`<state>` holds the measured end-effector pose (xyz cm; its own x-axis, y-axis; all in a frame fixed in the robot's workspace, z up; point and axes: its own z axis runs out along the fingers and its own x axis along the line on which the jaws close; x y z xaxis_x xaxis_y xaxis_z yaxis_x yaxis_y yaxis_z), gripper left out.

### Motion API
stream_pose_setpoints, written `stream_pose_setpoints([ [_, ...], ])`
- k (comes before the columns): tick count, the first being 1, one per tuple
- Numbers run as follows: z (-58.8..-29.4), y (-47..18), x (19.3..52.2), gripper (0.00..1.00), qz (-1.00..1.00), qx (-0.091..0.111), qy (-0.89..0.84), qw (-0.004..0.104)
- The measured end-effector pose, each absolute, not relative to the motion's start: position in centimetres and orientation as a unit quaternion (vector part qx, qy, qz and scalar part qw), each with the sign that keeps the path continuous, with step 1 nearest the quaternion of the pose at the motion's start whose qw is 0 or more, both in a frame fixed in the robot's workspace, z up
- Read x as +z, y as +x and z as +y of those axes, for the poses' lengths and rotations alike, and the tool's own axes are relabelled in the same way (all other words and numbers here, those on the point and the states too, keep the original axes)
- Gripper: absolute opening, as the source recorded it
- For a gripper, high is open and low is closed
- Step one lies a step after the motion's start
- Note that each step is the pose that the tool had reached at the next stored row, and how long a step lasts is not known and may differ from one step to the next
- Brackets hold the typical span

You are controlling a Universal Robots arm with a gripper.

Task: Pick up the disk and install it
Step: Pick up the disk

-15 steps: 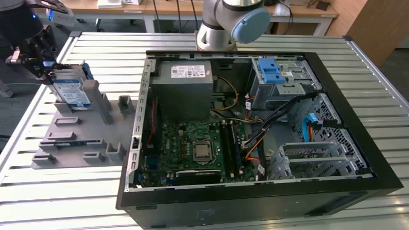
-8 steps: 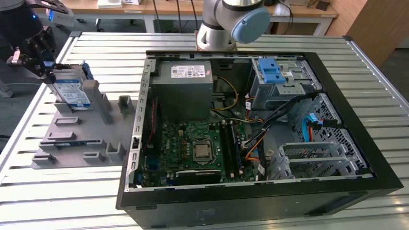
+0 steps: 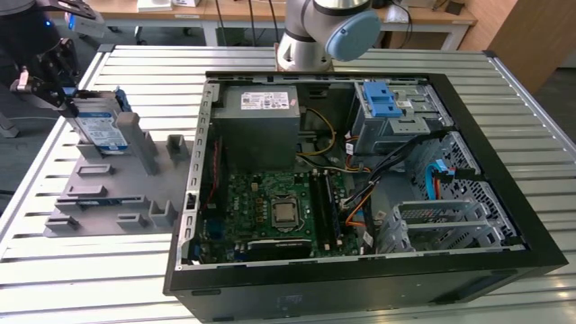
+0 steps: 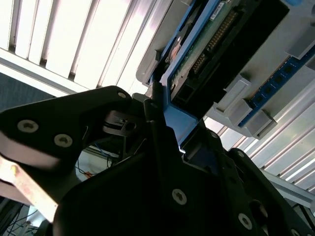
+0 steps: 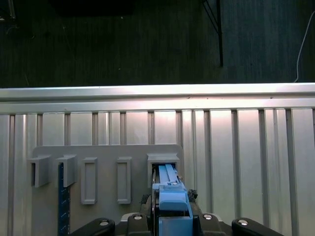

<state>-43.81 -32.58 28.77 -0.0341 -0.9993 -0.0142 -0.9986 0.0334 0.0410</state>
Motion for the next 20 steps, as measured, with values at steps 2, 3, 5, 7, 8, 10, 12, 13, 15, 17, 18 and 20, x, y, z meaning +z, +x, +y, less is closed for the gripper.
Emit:
stream_pose_setpoints([
  [2,-32.58,-43.81,28.77,0.37,-0.719,-0.020,0.695,0.009],
  [3,-32.58,-43.81,28.77,0.37,-0.719,-0.020,0.695,0.009],
  [5,-32.58,-43.81,28.77,0.37,-0.719,-0.020,0.695,0.009],
  [7,-32.58,-43.81,28.77,0.37,-0.719,-0.020,0.695,0.009],
  [8,-32.59,-43.81,28.77,0.37,-0.719,-0.020,0.695,0.009],
  [10,-32.59,-43.81,28.77,0.37,-0.719,-0.020,0.695,0.009],
  [12,-32.59,-43.81,28.84,0.37,-0.719,-0.020,0.695,0.009],
  [13,-32.59,-43.81,28.89,0.37,-0.719,-0.020,0.695,0.009],
  [15,-32.59,-43.81,29.01,0.37,-0.719,-0.020,0.695,0.009],
  [17,-32.59,-43.81,29.14,0.37,-0.719,-0.020,0.695,0.009],
  [18,-32.59,-43.81,29.20,0.37,-0.719,-0.020,0.695,0.009],
  [20,-32.59,-43.81,29.27,0.37,-0.719,-0.020,0.695,0.009],
])
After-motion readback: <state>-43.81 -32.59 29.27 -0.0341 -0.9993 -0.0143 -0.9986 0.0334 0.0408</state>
